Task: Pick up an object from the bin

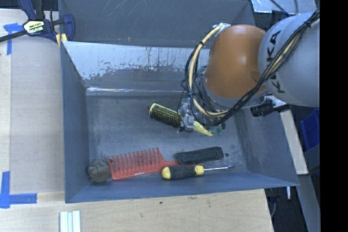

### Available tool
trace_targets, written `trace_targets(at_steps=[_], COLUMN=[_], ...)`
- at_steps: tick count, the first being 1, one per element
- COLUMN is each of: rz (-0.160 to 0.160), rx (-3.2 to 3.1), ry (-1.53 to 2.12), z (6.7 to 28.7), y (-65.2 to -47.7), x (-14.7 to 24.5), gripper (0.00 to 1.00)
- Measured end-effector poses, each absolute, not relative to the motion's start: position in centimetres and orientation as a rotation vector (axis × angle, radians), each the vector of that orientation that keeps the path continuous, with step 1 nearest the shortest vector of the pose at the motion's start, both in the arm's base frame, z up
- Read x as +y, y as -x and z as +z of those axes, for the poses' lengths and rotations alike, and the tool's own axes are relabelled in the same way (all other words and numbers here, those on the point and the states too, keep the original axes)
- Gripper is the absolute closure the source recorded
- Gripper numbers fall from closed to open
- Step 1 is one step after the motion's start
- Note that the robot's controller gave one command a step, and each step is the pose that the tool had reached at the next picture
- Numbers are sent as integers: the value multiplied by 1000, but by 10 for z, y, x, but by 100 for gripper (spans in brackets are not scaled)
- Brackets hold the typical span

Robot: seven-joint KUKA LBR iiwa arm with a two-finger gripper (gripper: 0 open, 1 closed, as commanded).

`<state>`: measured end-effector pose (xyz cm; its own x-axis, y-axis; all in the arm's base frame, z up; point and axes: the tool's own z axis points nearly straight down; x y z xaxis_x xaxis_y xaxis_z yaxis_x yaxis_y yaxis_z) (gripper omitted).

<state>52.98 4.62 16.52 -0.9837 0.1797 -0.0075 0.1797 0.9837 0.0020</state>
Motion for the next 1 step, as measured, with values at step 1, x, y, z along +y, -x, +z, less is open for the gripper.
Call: trace_targets(at_steps=[1], rz=[3], rx=[3109], ry=[-373], z=[72], y=[-531], x=[40], gripper=[100])
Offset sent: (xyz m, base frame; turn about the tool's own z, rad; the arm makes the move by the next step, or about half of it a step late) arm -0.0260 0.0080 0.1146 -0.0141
